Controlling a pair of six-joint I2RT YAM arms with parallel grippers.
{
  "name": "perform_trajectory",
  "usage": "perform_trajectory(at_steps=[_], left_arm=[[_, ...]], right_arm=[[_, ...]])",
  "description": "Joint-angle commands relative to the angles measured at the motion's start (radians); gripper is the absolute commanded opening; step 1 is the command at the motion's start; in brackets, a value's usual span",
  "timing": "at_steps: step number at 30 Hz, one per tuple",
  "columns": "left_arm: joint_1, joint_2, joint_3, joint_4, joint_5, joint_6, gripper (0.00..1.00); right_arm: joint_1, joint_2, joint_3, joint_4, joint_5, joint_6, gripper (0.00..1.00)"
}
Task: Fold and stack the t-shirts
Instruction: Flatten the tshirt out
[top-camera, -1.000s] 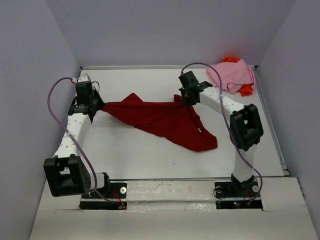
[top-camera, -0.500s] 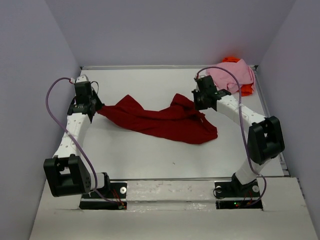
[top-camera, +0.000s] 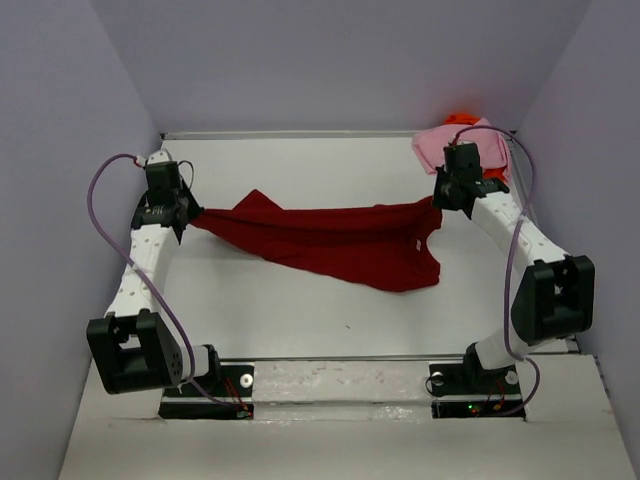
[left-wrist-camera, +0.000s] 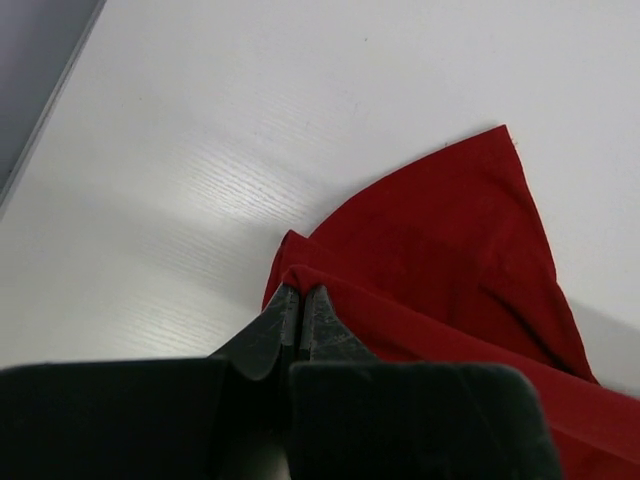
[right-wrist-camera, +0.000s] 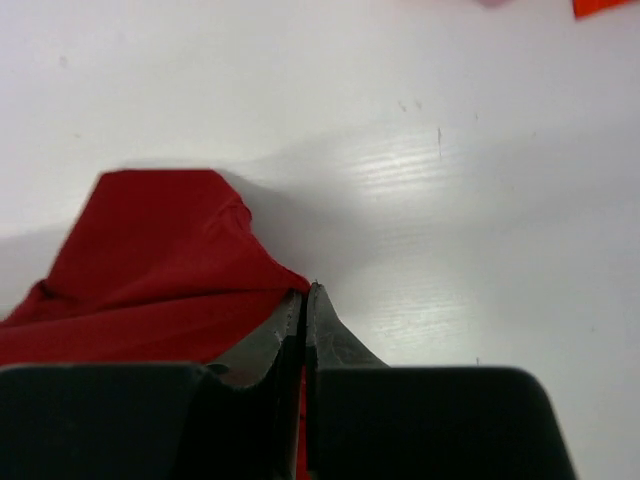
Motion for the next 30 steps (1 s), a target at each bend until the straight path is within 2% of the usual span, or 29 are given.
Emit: perform_trajectory(at_steps=[1,3,8,12,17,22,23,26,27,30], left_arm=[[0.014,-0.037,0.080,0.002,0.007,0.039,0.00],[0.016,-0.039,0.095,0.001,0.033,0.047,0.00],[0.014,-0.039,0.146,0.014,0.107,0.078,0.00],[0.014,-0.015,0.280,0.001,0.171,0.108,0.00],[0.014,-0.001,0.382,-0.015,0.210,0.116,0.00],[0.014,-0.048,0.335,-0.062,0.253,0.108,0.00],[0.014,-0.086,0.304,-0.068,0.256,0.098,0.00],[0.014,-0.168,0.137,-0.059,0.296,0.073,0.00],[0.013,-0.185,0.053,-0.059,0.300,0.067,0.00],[0.013,-0.238,-0.078,-0.079,0.326,0.050,0.00]], right_arm=[[-0.007,-0.017,0.112,0.067,-0.034,-0.080,0.00],[-0.007,-0.013,0.164,0.093,-0.124,-0.092,0.00],[-0.007,-0.013,0.288,0.136,-0.241,-0.105,0.00],[-0.007,-0.015,0.397,0.133,-0.304,-0.125,0.00],[-0.007,-0.036,0.373,0.131,-0.325,-0.140,0.00],[-0.007,-0.154,0.168,0.113,-0.509,-0.073,0.00],[-0.007,-0.215,0.055,0.108,-0.526,-0.051,0.00],[-0.007,-0.327,-0.131,0.053,-0.566,0.027,0.00],[-0.007,-0.351,-0.244,0.023,-0.574,0.048,0.00],[-0.007,-0.405,-0.345,-0.061,-0.574,0.098,0.29]])
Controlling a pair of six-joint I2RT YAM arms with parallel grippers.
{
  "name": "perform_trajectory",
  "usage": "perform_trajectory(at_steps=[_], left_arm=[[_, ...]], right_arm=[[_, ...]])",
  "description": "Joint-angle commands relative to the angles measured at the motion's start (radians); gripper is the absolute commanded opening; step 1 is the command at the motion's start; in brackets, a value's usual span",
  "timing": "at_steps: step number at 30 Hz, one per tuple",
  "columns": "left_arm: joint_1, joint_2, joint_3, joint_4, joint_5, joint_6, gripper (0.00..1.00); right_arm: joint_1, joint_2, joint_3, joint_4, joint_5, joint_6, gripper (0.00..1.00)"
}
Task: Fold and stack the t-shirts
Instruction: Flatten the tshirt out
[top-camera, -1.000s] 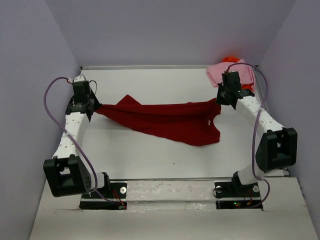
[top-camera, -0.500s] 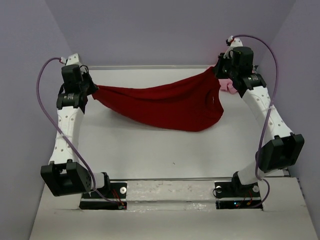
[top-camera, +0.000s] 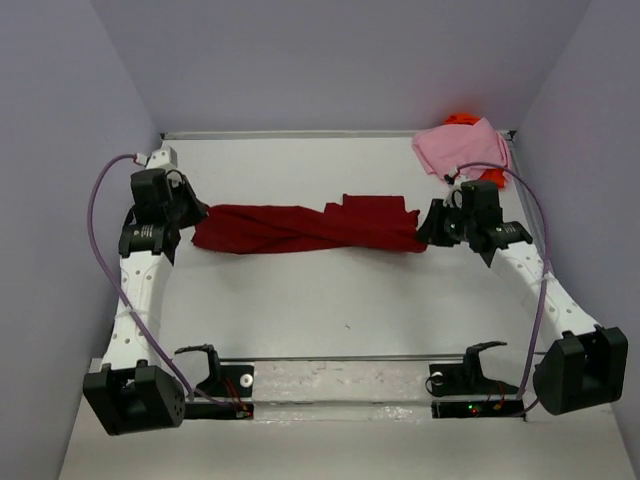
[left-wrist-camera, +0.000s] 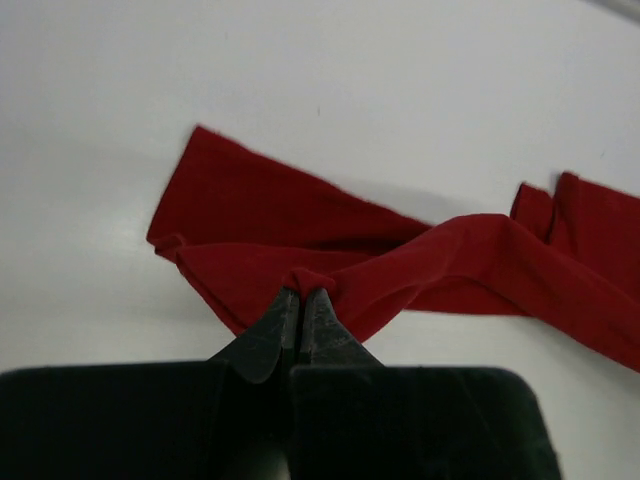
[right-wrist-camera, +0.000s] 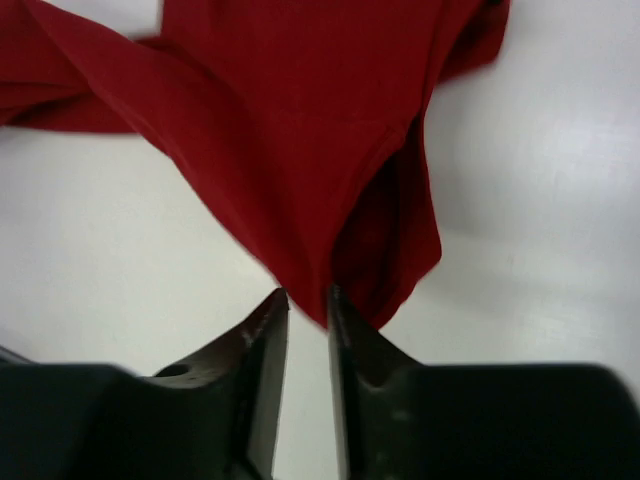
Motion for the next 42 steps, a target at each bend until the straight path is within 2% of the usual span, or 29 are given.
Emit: perform_trajectory(at_steps=[1,2,3,4,8,10,12,13,16,24,30,42], left_arm=[[0.007,-0.078,-0.133,-0.039,0.066,-0.026,0.00],[0.005,-0.090,-0.164,-0.039,0.063,-0.035,0.00],[0.004,-0.099,-0.164,-0.039,0.070,-0.050,0.00],[-0.001,-0.112,-0.164,-0.034,0.095,-0.043,0.00],[-0.001,-0.101,-0.166,-0.030,0.090,-0.040,0.00],[-0.001,-0.080,-0.163,-0.031,0.084,-0.038,0.00],[-0.001,-0.069,-0.158,-0.030,0.080,-0.032,0.00],[-0.001,-0.070,-0.157,-0.028,0.074,-0.032,0.00],[-0.001,-0.070,-0.146,-0.031,0.054,-0.020,0.00],[-0.001,-0.081,-0.140,-0.050,0.044,-0.017,0.00],[-0.001,-0.086,-0.135,-0.059,0.038,-0.014,0.00],[0.001,-0.067,-0.118,-0.065,0.037,-0.007,0.00]], right_arm=[[-0.007,-0.062,-0.108,-0.129,-0.044,0.089,0.37],[-0.007,-0.067,-0.102,-0.141,-0.037,0.083,0.60],[-0.007,-0.068,-0.085,-0.154,-0.021,0.080,0.69],[-0.007,-0.059,-0.040,-0.161,0.007,0.074,0.74],[-0.007,0.079,0.140,-0.168,0.007,0.056,0.79],[-0.007,0.161,0.209,-0.154,0.016,0.040,0.79],[-0.007,0.318,0.290,-0.116,0.062,0.013,0.77],[-0.007,0.318,0.291,-0.102,0.082,0.002,0.77],[-0.007,0.470,0.369,-0.089,0.154,-0.044,0.73],[-0.007,0.760,0.564,-0.042,0.136,-0.130,0.68],[-0.007,0.867,0.673,-0.013,0.150,-0.167,0.66],[-0.007,1.010,0.740,-0.011,0.196,-0.170,0.58]])
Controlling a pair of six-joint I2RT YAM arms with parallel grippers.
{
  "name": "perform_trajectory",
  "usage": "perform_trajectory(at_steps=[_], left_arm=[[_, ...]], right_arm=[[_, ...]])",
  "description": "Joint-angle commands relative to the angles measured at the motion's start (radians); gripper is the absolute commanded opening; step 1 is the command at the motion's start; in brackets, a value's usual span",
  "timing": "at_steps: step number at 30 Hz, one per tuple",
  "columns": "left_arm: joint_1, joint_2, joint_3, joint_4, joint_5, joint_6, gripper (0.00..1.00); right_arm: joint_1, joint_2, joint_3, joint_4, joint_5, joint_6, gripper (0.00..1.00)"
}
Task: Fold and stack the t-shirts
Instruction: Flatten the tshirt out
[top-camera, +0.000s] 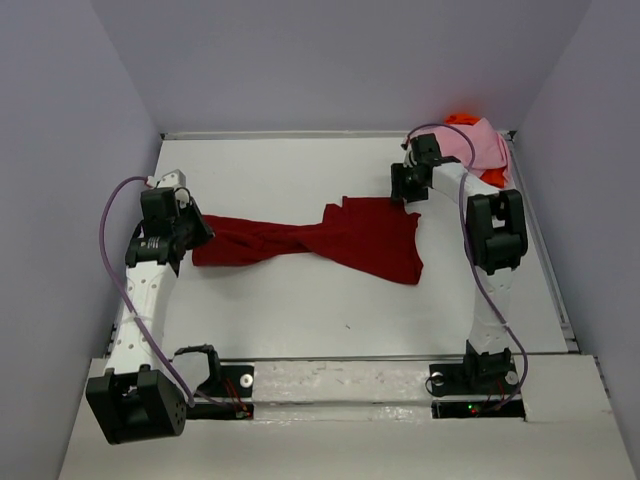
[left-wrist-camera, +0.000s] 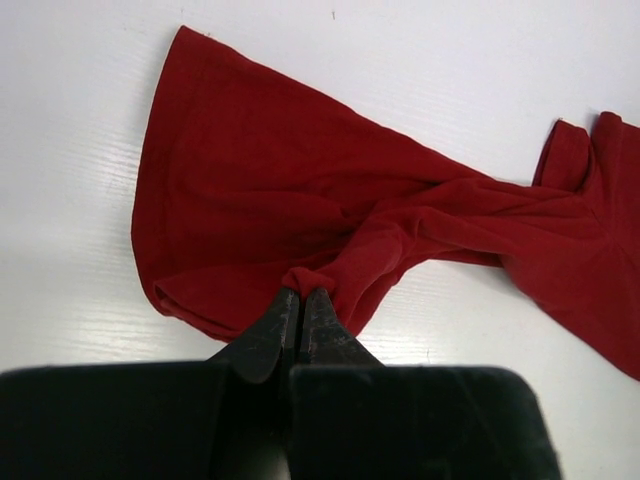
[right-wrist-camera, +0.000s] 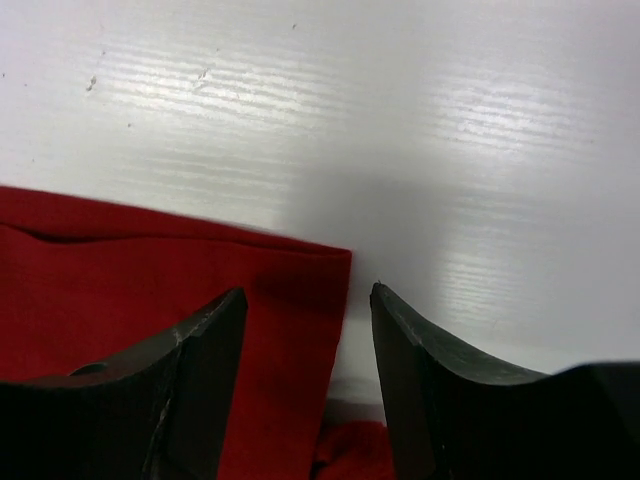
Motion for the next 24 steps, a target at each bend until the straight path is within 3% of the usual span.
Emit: perform_trajectory(at_steps=[1,8,14,20,24], left_arm=[[0.000,-0.004,0.058,-0.001,0.005,0.021,0.00],[-0.002,0.002,0.059,-0.005,0.000,0.023,0.00],[0.000,0.007,0.058,0.001,-0.002,0.024,0.00],[0.000,0.076,0.168,0.064,0.012,0.043,0.00],[0.000,0.201,0.392,0.203,0.034,0.064,0.00]], right_arm=[[-0.007,0.030,0.047,0.019,0.033,-0.009,0.57],[-0.007,0.063,0.028,0.014,0.039,-0.008,0.32],[-0.007,0.046,-0.011,0.002,0.046,-0.011,0.00],[-0.007,-0.101,0.023,0.042,-0.018,0.005,0.00],[-0.007,-0.198,0.307,-0.006,-0.026,0.011,0.00]])
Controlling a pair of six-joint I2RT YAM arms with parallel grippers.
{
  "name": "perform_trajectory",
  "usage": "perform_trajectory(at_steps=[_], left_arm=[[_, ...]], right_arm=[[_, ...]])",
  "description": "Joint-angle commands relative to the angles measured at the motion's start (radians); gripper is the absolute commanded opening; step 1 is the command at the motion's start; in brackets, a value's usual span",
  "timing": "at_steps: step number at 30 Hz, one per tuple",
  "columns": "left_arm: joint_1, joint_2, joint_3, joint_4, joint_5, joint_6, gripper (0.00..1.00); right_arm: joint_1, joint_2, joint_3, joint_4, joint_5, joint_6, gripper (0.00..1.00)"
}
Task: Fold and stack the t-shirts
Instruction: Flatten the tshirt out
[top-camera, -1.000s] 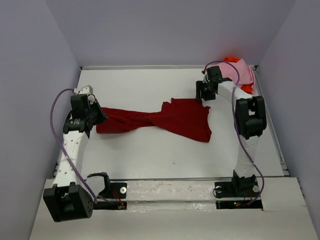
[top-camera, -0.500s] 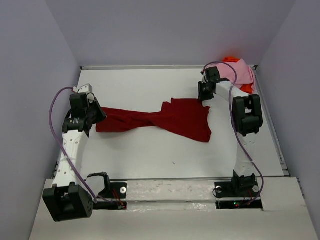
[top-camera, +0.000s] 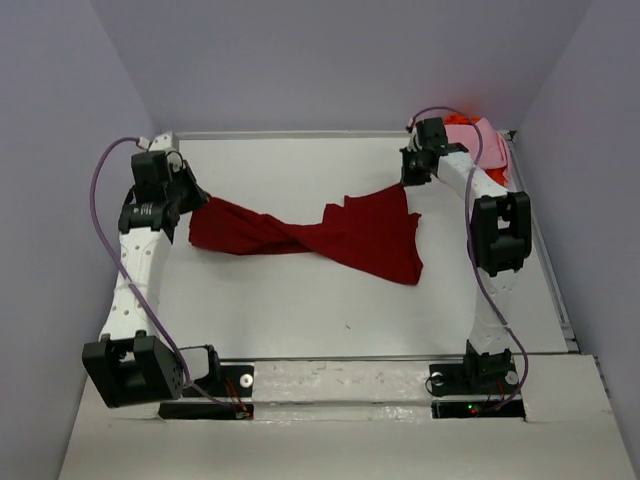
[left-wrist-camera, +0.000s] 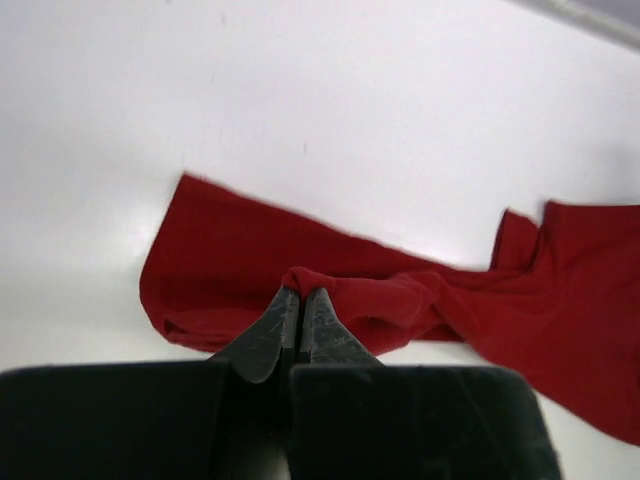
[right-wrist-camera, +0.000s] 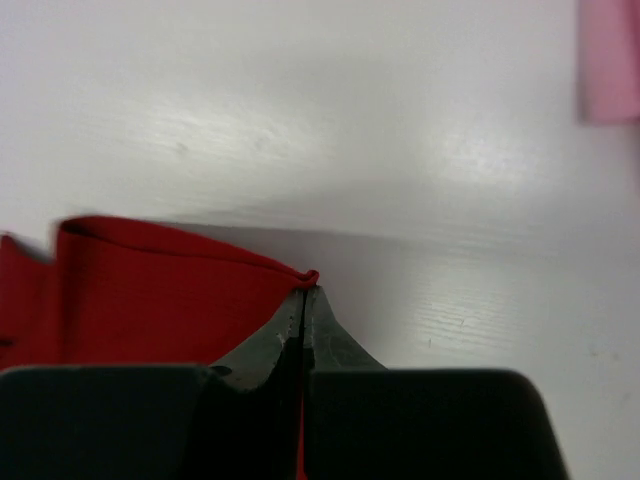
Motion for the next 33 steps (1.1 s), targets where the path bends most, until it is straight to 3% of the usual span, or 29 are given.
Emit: perform_trajectory(at_steps=[1,4,9,12,18,22,26,29,33], left_arm=[[0.004,0.130,0.320,0.200,0.060,0.017,0.00],[0.006,0.320,0.714,0.099,0.140,-0.011,0.00],[0.006,0.577,1.358,-0.100,0.171,-0.036,0.00],[0.010,0.522,1.253,0.020,0.163,-0.066,0.00],[0.010,0.438,1.350,-0.001,0.077,-0.034,0.00],[0.010,0.321,1.150,0.109,0.014,-0.028,0.00],[0.010,0.240,1.056,0.148,0.108,-0.060,0.00],[0.010,0.189,1.008,0.139,0.097,-0.068,0.00],[0.009,0.065,0.794,0.163,0.112,-0.117,0.00]], right_arm=[[0.003,-0.164,0.428,-0.041,-0.022,0.010,0.00],[0.003,-0.160,0.705,-0.195,0.003,0.002,0.00],[0.003,-0.307,0.755,-0.142,0.118,-0.042,0.00],[0.003,-0.383,0.761,-0.128,0.101,-0.056,0.00],[0.003,-0.525,0.769,-0.056,0.093,-0.090,0.00],[0.003,-0.594,0.740,-0.041,0.086,-0.133,0.00],[0.003,-0.644,0.688,-0.036,0.086,-0.147,0.00],[0.003,-0.663,0.668,-0.030,0.084,-0.151,0.00],[0.003,-0.723,0.487,-0.033,0.051,-0.119,0.00]])
